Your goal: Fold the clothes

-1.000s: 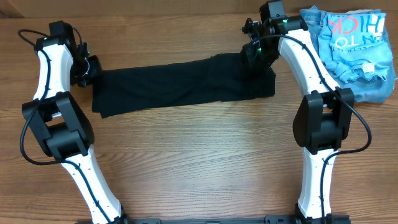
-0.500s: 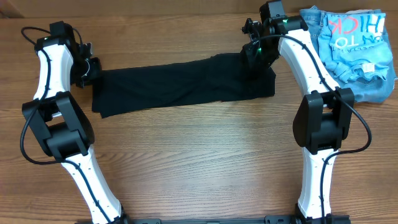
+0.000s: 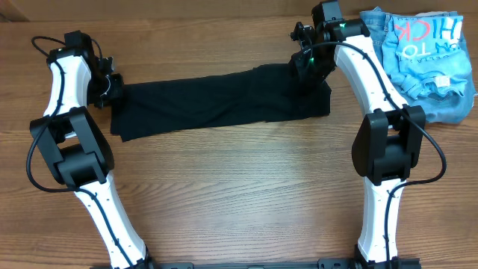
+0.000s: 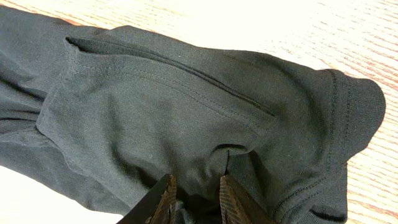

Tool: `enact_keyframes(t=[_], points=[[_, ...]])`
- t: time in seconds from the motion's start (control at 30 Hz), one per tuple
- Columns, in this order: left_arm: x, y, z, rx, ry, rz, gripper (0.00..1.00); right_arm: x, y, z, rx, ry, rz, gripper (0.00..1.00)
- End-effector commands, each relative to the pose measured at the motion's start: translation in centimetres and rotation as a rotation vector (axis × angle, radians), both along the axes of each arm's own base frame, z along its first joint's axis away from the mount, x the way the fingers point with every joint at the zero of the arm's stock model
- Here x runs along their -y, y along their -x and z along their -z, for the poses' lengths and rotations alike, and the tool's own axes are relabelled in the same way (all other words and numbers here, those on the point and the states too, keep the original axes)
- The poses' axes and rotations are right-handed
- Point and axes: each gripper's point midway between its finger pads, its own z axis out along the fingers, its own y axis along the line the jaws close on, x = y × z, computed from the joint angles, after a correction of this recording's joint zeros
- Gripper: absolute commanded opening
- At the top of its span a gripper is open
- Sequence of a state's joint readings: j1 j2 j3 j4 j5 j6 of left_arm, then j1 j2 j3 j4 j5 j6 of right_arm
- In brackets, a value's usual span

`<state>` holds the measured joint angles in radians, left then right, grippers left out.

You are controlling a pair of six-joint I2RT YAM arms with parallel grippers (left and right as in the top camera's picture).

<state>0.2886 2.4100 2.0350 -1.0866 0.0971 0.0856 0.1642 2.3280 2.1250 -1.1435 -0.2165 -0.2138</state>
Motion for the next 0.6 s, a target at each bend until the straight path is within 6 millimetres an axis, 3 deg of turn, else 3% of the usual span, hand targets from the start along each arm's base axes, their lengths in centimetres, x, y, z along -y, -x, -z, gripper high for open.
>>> enact_keyframes(t=[0.0, 0.57], points=[[0.4, -0.62, 0.07, 0.024, 0.028, 0.015, 0.35, 0.24, -0.05, -0.29, 0.009, 0.006, 0.002, 0.27], [0.41, -0.66, 0.03, 0.023, 0.031, -0.018, 0.12, 0.27, 0.09, -0.25, 0.003, 0.007, 0.001, 0.27]])
